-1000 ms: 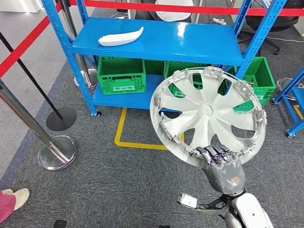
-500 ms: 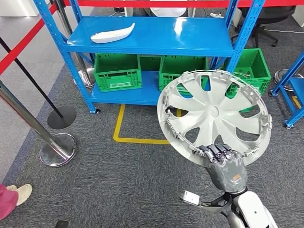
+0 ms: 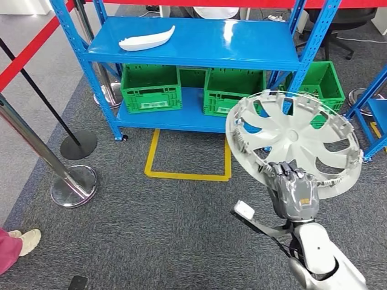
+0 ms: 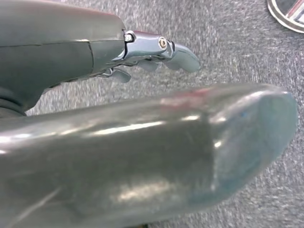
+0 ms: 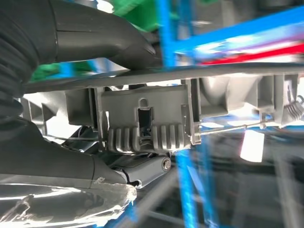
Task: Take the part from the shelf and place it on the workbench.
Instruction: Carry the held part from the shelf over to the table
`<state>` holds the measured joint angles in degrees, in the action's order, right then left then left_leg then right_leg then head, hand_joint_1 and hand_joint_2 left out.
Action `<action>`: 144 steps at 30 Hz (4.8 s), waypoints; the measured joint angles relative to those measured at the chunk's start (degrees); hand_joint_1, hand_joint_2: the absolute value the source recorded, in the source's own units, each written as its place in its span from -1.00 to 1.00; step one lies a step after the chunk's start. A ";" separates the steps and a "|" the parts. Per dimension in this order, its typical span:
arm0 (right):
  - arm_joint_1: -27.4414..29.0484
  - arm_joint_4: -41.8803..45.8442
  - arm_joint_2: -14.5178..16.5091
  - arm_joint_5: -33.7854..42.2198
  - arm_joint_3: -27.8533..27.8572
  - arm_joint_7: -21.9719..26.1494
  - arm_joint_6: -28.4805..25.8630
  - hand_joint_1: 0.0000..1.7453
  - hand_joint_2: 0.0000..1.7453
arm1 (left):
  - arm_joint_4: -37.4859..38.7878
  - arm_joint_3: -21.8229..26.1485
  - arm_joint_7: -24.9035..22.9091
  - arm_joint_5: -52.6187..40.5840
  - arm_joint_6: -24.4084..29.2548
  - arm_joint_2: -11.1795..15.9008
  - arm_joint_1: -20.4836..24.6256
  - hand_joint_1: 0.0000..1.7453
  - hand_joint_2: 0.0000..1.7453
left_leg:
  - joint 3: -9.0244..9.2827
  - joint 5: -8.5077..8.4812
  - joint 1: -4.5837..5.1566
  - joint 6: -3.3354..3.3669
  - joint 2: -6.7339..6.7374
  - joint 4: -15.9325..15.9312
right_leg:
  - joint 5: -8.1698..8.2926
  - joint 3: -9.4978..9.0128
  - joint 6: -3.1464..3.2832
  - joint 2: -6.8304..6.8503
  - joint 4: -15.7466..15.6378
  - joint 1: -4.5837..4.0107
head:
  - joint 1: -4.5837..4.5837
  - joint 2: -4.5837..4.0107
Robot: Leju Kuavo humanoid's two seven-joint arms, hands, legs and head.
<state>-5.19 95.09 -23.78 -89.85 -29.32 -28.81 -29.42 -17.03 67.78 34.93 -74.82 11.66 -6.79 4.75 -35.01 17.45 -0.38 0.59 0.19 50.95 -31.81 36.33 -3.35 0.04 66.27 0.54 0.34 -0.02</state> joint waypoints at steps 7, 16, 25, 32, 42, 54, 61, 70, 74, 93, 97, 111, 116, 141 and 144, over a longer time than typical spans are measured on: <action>-10.04 -0.73 -5.94 0.04 -23.12 -11.17 2.33 1.00 1.00 | 0.80 -0.51 -0.40 -0.48 0.08 0.68 0.24 -1.00 -1.00 | -3.27 0.11 -1.73 -3.08 -0.77 4.18 | 2.97 -5.03 -2.94 -0.73 -6.41 2.07 | 0.35 0.00; -11.85 -0.81 -7.85 0.07 -29.14 -11.21 2.33 1.00 1.00 | 0.99 -0.86 -0.51 -0.86 -0.54 0.82 0.24 -1.00 -1.00 | -10.17 9.11 -1.29 -3.47 -0.52 20.09 | 4.36 -2.70 1.53 -0.51 -5.00 1.22 | -0.66 0.00; -12.34 -0.84 -8.11 0.09 -30.82 -11.28 2.30 1.00 1.00 | 1.06 -0.95 -0.66 -0.70 -0.88 0.76 1.20 -1.00 -1.00 | -0.77 6.32 0.75 -0.44 -0.45 8.18 | 5.64 -1.49 0.61 -0.60 -5.25 0.18 | -0.60 0.00; -12.71 -0.88 -8.37 0.07 -31.77 -11.22 2.30 1.00 1.00 | 1.10 -1.01 -0.70 -0.69 -0.86 0.67 1.38 -1.00 -1.00 | -2.84 3.61 0.57 0.75 -0.19 6.89 | -4.29 2.26 -0.80 -0.47 7.66 0.13 | -0.31 0.00; -13.05 -0.94 -8.45 0.12 -32.11 -11.29 2.17 1.00 1.00 | 1.18 -1.11 -0.78 -0.69 -0.90 0.55 1.20 -1.00 -1.00 | -6.27 -1.05 0.71 -1.39 -0.38 6.38 | 1.35 -7.24 1.37 -0.53 -6.81 -0.18 | -0.41 0.01; -13.17 -1.56 -8.48 0.14 -32.18 -11.30 1.51 1.00 1.00 | 1.19 -1.82 -0.73 -0.12 -0.77 0.20 1.36 -1.00 -1.00 | 4.64 10.19 -0.30 -2.81 -0.52 7.87 | 9.04 0.87 0.37 -0.38 -6.87 0.68 | -0.69 0.01; -13.17 -1.82 -8.44 0.11 -32.57 -11.22 1.14 1.00 1.00 | 1.18 -1.86 -0.68 0.11 -0.65 0.15 1.04 -1.00 -1.00 | 3.94 9.15 0.61 -0.61 -0.58 5.93 | 5.82 1.42 1.77 -0.40 -6.90 0.72 | 0.05 0.00; -13.14 -2.00 -8.44 0.13 -32.62 -11.26 1.10 1.00 1.00 | 1.18 -1.86 -0.67 0.25 -0.66 0.14 0.85 -1.00 -1.00 | 2.19 7.62 1.02 -0.01 -0.71 6.10 | 13.10 1.78 -0.70 -0.40 -9.69 1.13 | 0.12 0.00; -13.15 -2.00 -8.44 0.11 -32.62 -11.27 1.13 1.00 1.00 | 1.18 -1.86 -0.67 0.24 -0.67 0.15 0.86 -1.00 -1.00 | 1.95 7.41 1.02 -0.06 -0.70 6.10 | 13.25 2.02 -0.80 -0.40 -9.70 1.13 | 0.10 0.00; -7.84 -0.40 -8.57 0.11 -30.36 -11.28 4.53 1.00 1.00 | 1.21 -5.03 -3.29 -4.31 -1.06 0.40 0.56 -1.00 -1.00 | 1.00 6.82 0.88 -0.46 -0.69 6.10 | 13.82 3.07 -0.56 -0.48 -9.63 1.01 | 0.10 0.00; -3.88 1.71 -9.36 0.11 -27.83 -11.28 6.54 1.00 1.00 | 1.37 -6.88 -4.21 -6.29 -1.45 0.66 0.57 -1.00 -1.00 | 0.88 6.76 0.88 -0.42 -0.71 6.10 | 13.84 3.15 -0.57 -0.44 -9.63 1.01 | 0.10 0.00; 3.18 8.02 -12.72 0.09 -20.55 -11.30 7.49 1.00 1.00 | 1.56 -9.51 -4.39 -4.86 -1.36 0.45 2.42 -1.00 -1.00 | 0.17 4.73 0.86 1.10 -1.75 5.00 | 2.59 7.97 -1.59 -0.33 7.38 1.28 | 0.26 0.00; 3.17 7.80 -12.71 0.12 -20.14 -11.28 6.51 1.00 1.00 | 1.77 -9.53 -4.63 -4.45 -1.02 0.38 2.17 -1.00 -1.00 | -1.19 4.00 0.51 -0.49 -4.38 6.03 | 4.61 -3.13 -1.35 -2.64 -6.28 1.51 | 0.24 0.00; 3.51 7.75 -12.72 0.09 -19.21 -11.21 5.91 1.00 1.00 | 1.84 -9.80 -4.59 -3.69 -0.81 0.39 1.83 -1.00 -1.00 | 0.64 5.98 0.75 0.77 -2.11 6.05 | -1.73 4.05 -0.49 0.21 8.13 0.38 | 0.30 0.00; 3.53 7.76 -12.84 0.11 -19.20 -11.21 5.99 1.00 1.00 | 1.84 -10.19 -4.61 -3.67 -0.81 0.32 1.83 -1.00 -1.00 | 0.73 5.89 0.75 0.74 -4.70 6.12 | 2.23 2.32 -0.27 -0.63 3.69 0.35 | 0.30 0.00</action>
<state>-1.67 102.85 -36.62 -89.74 -48.52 -40.02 -23.43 -15.19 57.59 30.32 -78.49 10.84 -6.47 6.58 -34.28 23.34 0.37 1.33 -4.51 57.07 -29.58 38.65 -3.62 -0.59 69.96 0.89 0.64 -0.02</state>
